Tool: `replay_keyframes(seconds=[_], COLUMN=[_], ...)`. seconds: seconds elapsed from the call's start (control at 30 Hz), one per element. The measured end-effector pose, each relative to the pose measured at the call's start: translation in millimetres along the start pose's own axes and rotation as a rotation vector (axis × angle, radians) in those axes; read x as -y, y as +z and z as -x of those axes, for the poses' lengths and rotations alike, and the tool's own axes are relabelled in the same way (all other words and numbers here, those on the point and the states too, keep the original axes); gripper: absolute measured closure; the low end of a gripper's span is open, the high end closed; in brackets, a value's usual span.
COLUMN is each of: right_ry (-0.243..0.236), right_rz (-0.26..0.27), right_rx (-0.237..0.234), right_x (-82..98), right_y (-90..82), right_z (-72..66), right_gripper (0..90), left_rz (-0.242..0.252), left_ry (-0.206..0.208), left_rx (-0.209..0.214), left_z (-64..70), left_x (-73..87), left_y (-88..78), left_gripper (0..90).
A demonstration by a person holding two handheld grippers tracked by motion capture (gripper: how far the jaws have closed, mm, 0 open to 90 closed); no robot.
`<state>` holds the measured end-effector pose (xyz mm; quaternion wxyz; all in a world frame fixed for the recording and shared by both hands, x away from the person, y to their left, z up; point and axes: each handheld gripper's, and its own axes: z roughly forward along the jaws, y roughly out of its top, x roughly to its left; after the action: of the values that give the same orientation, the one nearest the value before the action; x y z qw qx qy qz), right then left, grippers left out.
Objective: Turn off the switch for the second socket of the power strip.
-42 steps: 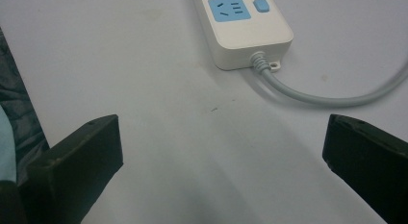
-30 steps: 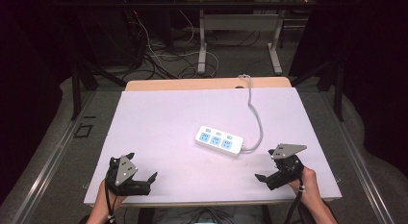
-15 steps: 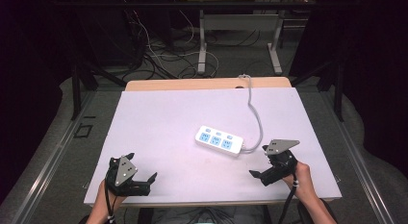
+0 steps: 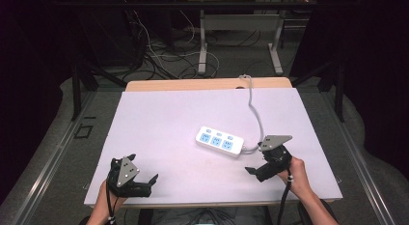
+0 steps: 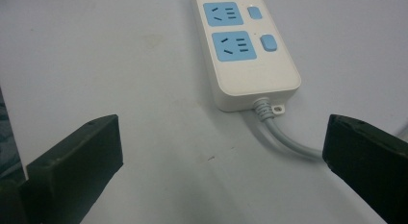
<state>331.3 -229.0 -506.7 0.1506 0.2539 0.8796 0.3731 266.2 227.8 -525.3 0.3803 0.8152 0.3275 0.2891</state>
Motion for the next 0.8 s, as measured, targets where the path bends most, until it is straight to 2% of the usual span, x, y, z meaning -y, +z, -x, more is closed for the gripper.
replay_keyframes(seconds=[0.07,0.23,0.27,0.3,0.8], right_ry=[0.001,0.007,0.001,-0.009,-0.01], right_rz=[-0.015,-0.003,-0.022,-0.015,-0.035], right_rx=[-0.004,-0.004,-0.012,-0.008,-0.056], right_x=[-3.4,-11.3,-13.3,-14.7,-35.1], right_y=[2.0,11.7,12.4,14.6,35.2], right_z=[1.8,6.2,7.3,8.5,17.6], right_gripper=[0.0,0.0,0.0,0.0,0.0], left_rz=[-0.001,-0.003,-0.001,-0.003,-0.001], left_ry=[-0.001,-0.003,-0.007,-0.007,-0.019], left_rx=[0.005,0.0,-0.002,-0.002,0.0], left_z=[-0.4,-0.8,-0.8,-0.9,-1.5], left_x=[0.1,0.8,0.9,0.8,0.7], left_y=[0.7,0.1,0.0,-0.4,1.0], left_gripper=[0.1,0.1,0.1,0.1,0.0])
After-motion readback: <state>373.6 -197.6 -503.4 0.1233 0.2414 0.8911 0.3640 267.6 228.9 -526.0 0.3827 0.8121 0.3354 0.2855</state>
